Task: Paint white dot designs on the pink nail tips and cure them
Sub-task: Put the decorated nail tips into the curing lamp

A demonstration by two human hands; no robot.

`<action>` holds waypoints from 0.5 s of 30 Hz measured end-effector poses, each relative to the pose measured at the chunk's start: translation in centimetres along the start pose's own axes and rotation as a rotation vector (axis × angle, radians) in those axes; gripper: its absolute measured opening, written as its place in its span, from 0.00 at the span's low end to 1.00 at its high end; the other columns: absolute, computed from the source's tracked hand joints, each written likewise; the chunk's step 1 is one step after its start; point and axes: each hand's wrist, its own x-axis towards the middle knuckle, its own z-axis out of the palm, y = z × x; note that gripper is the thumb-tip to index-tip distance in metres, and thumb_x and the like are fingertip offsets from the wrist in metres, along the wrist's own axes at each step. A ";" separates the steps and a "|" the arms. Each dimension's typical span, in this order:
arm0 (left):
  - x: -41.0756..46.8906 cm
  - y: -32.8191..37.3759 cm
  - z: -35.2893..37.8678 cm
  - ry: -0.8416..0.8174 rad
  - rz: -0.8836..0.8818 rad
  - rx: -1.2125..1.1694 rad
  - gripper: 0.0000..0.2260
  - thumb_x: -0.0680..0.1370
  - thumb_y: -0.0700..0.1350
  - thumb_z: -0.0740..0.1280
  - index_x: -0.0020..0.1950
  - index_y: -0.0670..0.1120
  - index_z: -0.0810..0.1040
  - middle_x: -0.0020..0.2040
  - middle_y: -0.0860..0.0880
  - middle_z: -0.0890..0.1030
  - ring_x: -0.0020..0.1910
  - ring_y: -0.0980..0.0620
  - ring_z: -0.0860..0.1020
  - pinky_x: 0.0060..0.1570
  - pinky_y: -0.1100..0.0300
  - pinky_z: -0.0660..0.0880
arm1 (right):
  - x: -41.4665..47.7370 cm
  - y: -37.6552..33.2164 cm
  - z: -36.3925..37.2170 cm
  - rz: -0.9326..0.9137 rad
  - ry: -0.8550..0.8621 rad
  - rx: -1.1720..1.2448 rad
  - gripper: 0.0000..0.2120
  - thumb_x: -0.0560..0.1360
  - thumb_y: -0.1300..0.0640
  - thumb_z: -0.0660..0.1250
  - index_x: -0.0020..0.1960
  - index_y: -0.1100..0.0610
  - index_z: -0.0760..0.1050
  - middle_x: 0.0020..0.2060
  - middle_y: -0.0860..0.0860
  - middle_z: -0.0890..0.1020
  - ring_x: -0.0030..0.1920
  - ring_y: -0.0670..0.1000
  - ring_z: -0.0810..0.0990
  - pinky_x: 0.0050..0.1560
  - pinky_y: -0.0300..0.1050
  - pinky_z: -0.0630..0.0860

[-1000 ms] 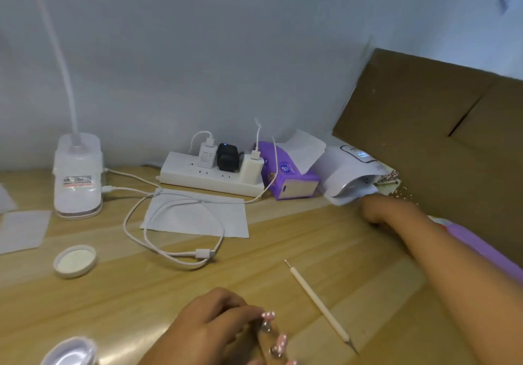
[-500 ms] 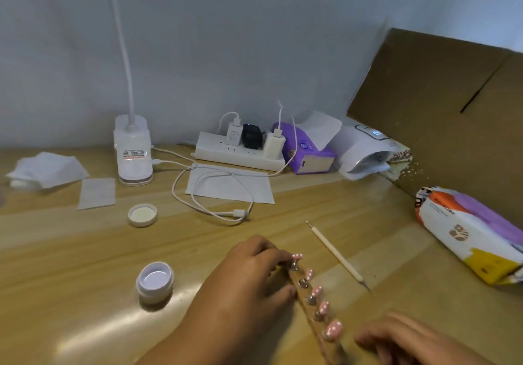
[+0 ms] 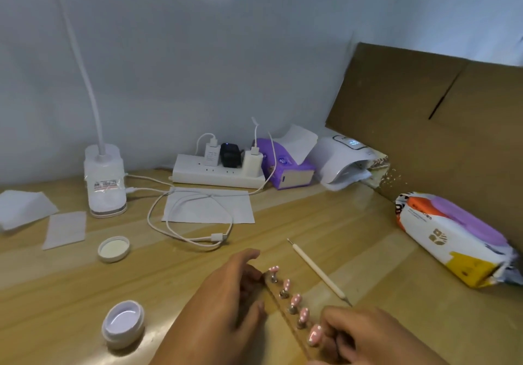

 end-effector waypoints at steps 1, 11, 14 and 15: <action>0.0 0.0 0.0 0.001 0.005 -0.005 0.25 0.75 0.44 0.68 0.61 0.64 0.58 0.53 0.64 0.74 0.53 0.68 0.71 0.53 0.74 0.68 | 0.1 0.3 -0.4 0.006 0.047 0.071 0.07 0.69 0.45 0.68 0.43 0.40 0.71 0.32 0.35 0.76 0.32 0.37 0.72 0.35 0.29 0.66; 0.4 -0.1 -0.2 -0.044 -0.024 -0.011 0.24 0.75 0.48 0.68 0.61 0.66 0.58 0.53 0.66 0.72 0.51 0.66 0.72 0.55 0.71 0.69 | 7.1 10.5 -5.5 0.217 0.490 0.026 0.15 0.74 0.46 0.69 0.37 0.56 0.70 0.29 0.52 0.74 0.29 0.46 0.68 0.33 0.43 0.69; 0.6 0.1 -0.3 -0.048 -0.041 0.004 0.23 0.76 0.50 0.67 0.59 0.68 0.56 0.54 0.66 0.72 0.52 0.67 0.72 0.55 0.73 0.68 | 10.0 12.3 -6.2 0.324 0.565 -0.032 0.17 0.75 0.48 0.69 0.35 0.56 0.66 0.27 0.50 0.71 0.29 0.49 0.68 0.31 0.44 0.63; 0.6 0.3 -0.4 -0.057 -0.060 -0.008 0.23 0.75 0.50 0.67 0.58 0.68 0.56 0.53 0.66 0.72 0.51 0.66 0.72 0.55 0.73 0.68 | 10.9 12.8 -6.3 0.362 0.592 -0.036 0.18 0.75 0.48 0.69 0.35 0.55 0.66 0.27 0.51 0.71 0.29 0.50 0.69 0.31 0.44 0.62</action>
